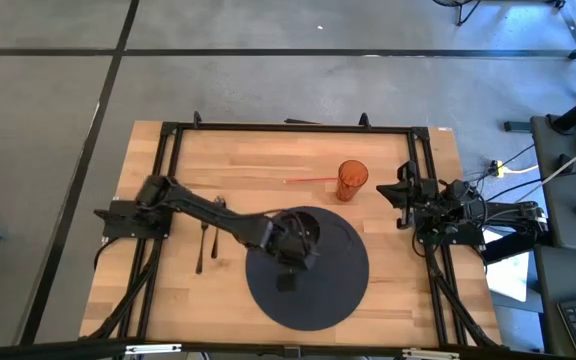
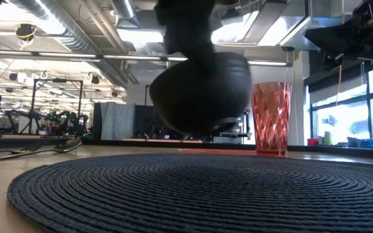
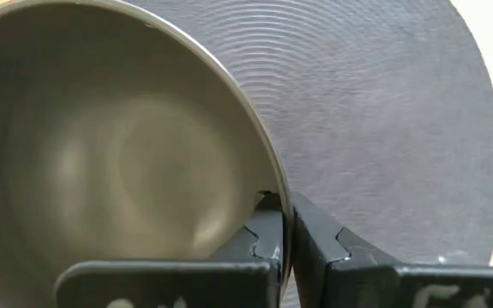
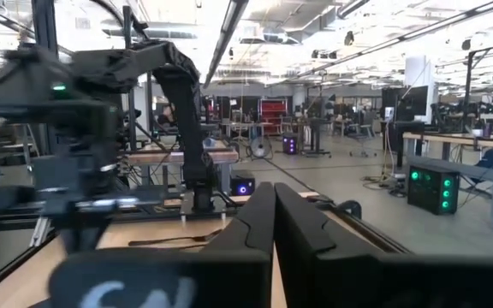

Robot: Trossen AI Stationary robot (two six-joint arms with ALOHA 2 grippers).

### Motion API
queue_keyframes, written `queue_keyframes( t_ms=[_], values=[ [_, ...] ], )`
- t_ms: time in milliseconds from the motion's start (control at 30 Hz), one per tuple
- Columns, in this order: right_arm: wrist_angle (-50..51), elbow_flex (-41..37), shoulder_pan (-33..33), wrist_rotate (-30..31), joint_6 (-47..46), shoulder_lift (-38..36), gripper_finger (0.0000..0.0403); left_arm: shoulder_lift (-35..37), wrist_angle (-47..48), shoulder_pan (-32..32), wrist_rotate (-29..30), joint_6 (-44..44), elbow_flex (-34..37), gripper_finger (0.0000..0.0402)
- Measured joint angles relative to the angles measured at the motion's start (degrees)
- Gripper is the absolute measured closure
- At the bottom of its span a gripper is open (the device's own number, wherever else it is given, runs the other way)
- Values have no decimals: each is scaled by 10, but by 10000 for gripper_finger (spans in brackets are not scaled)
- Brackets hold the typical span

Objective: Pick & Place Utensil
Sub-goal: Put the black bowl on the blue mat

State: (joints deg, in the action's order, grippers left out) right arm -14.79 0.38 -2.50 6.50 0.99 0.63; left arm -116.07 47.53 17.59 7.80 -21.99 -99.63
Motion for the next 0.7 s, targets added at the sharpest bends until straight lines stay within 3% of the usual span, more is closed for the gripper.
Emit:
queue_keyframes(
  t_ms=[300, 533, 700],
  values=[
    [1, 0, 0, 0, 1, 0, 398, -115, 39, 40, -6, -33, -160, 398],
    [1, 0, 0, 0, 6, 0, 398, -181, 73, 50, -14, -48, -229, 398],
    [15, 0, 0, 0, 6, 0, 398, -197, 77, 47, -33, -47, -236, 389]
  ],
)
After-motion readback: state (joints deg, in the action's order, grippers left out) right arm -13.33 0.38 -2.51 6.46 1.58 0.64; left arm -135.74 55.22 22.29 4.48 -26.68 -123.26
